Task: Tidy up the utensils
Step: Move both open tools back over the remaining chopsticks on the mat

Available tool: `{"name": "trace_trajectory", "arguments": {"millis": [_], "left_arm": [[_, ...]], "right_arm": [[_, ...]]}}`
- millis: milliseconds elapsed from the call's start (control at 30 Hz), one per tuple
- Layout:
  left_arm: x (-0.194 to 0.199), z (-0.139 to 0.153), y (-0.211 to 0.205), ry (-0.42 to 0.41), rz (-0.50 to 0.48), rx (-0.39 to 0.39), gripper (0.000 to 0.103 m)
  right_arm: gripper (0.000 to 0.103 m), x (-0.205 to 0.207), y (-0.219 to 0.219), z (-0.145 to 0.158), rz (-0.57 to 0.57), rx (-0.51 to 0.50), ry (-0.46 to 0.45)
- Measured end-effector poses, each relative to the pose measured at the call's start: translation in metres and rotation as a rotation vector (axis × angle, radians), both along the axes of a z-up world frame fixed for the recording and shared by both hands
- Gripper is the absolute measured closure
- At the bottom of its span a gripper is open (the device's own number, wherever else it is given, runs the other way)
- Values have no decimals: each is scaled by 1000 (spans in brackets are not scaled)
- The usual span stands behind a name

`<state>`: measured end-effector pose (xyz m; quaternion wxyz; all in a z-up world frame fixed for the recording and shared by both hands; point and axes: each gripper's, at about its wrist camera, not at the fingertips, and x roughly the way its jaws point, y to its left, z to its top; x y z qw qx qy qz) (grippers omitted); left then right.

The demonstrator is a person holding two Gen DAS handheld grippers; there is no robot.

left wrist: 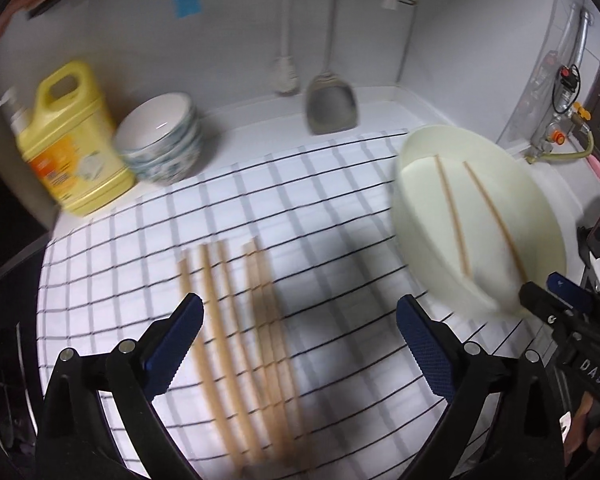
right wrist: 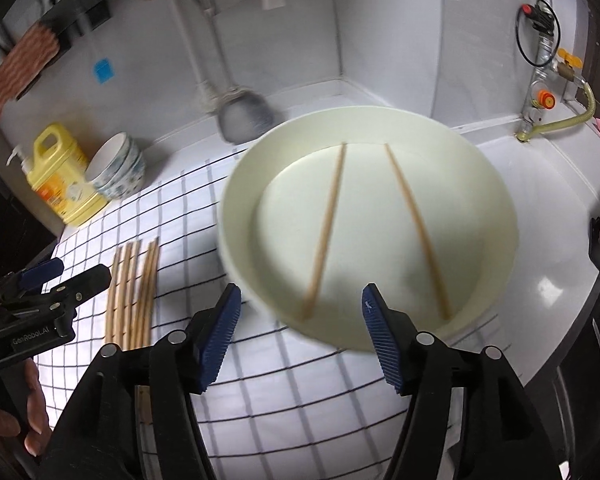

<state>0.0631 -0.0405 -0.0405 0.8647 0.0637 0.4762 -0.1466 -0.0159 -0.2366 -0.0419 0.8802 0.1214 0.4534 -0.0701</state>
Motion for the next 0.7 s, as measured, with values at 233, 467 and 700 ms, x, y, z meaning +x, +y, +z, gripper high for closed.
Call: {"name": "trace_trajectory", "arguments": {"millis": [233,467,700], "left_arm": [[-17,-8,57,10,30,2,8],[-32,-18,91,17,52,8,8],[-39,-30,108,46,117,1,8]], "right_arm": [[39,-10,46,7,19,-26,-8],[36,-15,80,11,47,-58,-18],[33,-9,94,5,111,-65,-1]]}}
